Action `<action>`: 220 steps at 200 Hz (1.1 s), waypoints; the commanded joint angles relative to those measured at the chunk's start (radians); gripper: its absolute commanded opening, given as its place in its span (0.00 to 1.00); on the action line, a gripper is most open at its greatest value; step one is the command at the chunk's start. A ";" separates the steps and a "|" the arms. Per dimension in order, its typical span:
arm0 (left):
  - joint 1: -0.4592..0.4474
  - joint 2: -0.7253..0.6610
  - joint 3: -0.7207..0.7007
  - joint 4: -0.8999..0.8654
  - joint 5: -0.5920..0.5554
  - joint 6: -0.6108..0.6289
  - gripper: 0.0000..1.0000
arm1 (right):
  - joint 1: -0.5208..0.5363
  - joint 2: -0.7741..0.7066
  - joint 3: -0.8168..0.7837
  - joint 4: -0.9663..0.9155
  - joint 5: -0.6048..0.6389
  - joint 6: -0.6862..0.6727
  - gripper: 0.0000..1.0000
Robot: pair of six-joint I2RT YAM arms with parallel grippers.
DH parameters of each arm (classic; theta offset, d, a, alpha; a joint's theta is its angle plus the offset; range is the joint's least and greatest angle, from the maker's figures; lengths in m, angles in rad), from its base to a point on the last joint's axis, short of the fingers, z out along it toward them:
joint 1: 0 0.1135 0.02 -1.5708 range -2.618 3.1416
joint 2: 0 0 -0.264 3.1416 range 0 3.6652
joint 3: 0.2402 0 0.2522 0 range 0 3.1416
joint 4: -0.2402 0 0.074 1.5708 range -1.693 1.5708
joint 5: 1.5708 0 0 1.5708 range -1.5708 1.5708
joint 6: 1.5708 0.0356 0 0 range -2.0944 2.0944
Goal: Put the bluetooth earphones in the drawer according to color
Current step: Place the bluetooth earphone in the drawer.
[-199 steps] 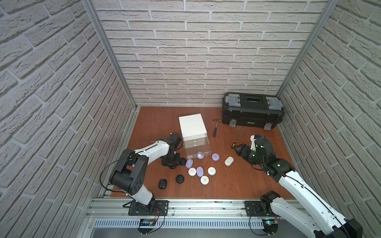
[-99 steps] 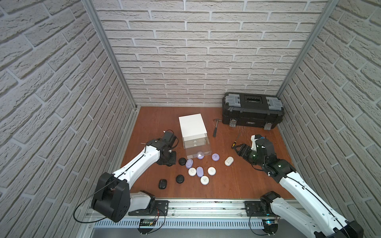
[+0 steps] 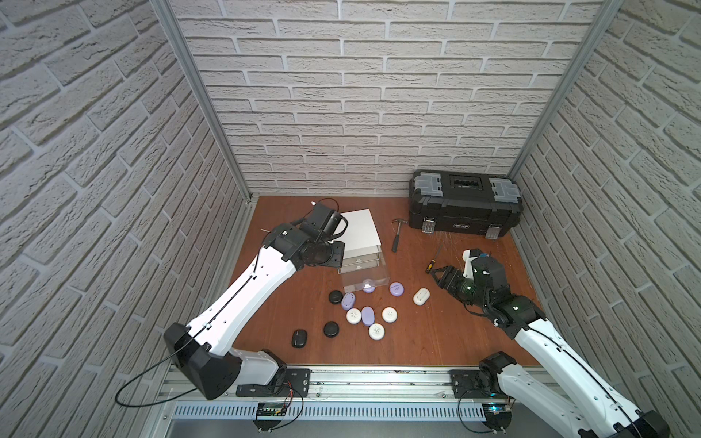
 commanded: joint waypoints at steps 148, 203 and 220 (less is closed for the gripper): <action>-0.050 0.378 0.240 -0.061 -0.035 0.075 0.42 | -0.044 -0.008 -0.011 0.035 -0.041 -0.012 0.67; -0.073 0.390 0.193 -0.037 -0.022 0.066 0.42 | -0.045 0.010 -0.001 0.040 -0.046 -0.016 0.67; -0.074 0.385 0.173 -0.028 -0.021 0.063 0.42 | -0.047 0.021 0.001 0.041 -0.049 -0.017 0.67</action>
